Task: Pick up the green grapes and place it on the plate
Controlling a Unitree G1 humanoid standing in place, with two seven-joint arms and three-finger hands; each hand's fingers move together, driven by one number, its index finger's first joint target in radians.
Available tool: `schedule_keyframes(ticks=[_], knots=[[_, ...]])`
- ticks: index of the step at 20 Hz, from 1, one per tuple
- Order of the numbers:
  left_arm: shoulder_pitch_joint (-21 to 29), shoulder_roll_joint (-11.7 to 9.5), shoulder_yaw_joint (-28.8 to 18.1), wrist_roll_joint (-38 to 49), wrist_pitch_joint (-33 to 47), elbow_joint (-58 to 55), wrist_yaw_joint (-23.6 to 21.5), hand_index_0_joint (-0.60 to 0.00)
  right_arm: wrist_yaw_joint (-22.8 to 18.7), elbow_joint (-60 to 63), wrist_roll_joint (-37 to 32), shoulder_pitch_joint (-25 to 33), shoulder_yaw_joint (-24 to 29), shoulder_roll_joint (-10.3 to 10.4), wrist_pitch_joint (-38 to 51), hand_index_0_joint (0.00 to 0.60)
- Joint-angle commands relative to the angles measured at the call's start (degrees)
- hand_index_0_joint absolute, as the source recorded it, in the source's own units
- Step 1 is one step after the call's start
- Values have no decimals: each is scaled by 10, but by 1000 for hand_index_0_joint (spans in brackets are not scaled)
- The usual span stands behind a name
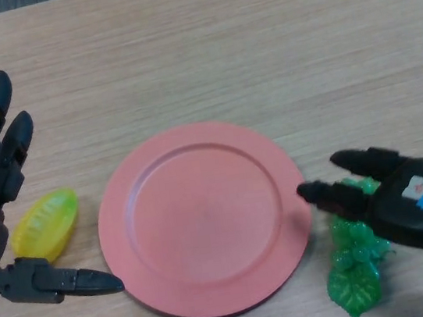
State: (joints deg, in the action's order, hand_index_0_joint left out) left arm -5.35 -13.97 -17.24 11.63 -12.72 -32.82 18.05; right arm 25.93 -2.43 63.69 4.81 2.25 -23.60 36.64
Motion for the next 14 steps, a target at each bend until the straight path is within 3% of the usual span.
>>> schedule_keyframes(ticks=[1, 2, 3, 4, 5, 8, 10, 14], knots=[[16, -20, -39, 7, 86, -23, -10, 0, -39, -16, -20, 20, 38, -20, -2, 199], [17, -20, -39, 7, 85, -24, -10, 0, -39, -9, -15, 22, 36, -21, -3, 299], [18, -21, -38, 7, 83, -25, -11, 0, -41, 5, -5, 25, 36, -26, -2, 449], [17, -19, -36, 5, 84, -26, -12, 0, -44, 16, -3, 28, 38, -27, -7, 549], [14, -16, -32, 3, 91, -27, -14, 0, -54, 27, -6, 31, 39, -28, -13, 600], [7, -12, -29, 5, 95, -30, -15, 0, -71, 43, -2, 34, 37, -33, -10, 600], [5, -11, -27, 6, 89, -36, -16, 0, -56, 36, -21, 30, 40, -31, -17, 600], [4, -10, -28, 9, 82, -45, -13, 0, 25, -42, -109, 25, 68, -31, -45, 600]])
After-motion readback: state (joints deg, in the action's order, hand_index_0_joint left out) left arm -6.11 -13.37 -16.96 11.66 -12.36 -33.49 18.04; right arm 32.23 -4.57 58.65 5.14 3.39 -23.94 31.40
